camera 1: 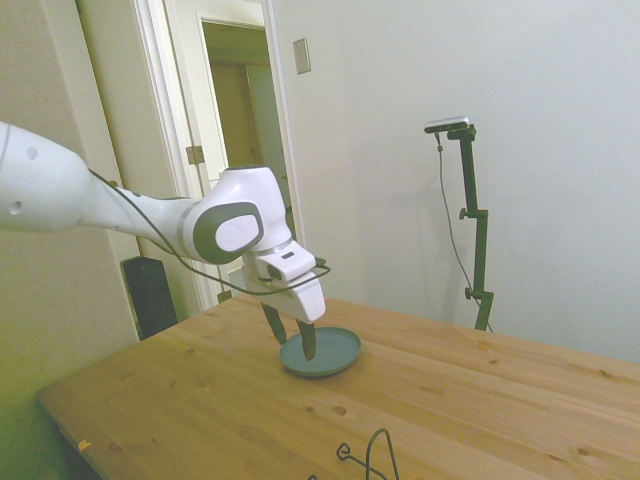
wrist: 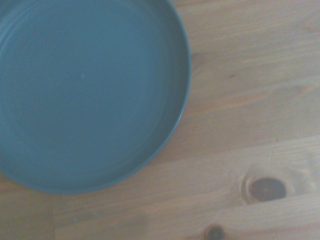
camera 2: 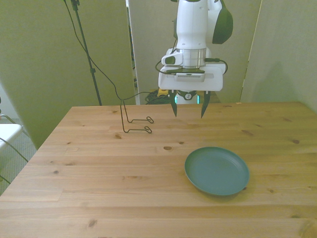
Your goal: Load the plate
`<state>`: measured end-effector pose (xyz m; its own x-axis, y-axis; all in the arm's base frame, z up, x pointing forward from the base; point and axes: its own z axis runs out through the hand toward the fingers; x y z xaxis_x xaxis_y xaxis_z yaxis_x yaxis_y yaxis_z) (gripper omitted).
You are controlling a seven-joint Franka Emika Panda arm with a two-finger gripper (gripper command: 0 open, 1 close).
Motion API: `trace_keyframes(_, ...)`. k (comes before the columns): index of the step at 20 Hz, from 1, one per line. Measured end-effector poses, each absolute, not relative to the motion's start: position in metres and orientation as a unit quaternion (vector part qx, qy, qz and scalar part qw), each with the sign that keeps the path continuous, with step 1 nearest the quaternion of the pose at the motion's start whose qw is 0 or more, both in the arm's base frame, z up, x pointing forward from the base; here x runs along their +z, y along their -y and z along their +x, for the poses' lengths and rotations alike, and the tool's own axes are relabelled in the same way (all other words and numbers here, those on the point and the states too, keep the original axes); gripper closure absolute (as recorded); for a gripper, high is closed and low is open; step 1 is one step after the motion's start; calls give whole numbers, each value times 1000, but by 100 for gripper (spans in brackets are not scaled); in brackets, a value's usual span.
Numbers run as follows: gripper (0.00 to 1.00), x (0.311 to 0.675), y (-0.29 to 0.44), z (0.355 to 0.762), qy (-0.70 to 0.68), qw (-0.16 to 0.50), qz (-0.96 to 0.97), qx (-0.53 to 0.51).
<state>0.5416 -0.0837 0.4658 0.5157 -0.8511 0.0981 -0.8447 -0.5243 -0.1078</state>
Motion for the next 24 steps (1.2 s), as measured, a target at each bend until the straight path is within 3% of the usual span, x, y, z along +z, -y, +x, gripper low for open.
trace_keyframes(8,0,466,92,578,-497,29,-865,-60)
trace_keyframes(15,0,458,118,639,-529,60,-845,-44)
trace_keyframes(24,0,420,148,668,-522,60,-851,3)
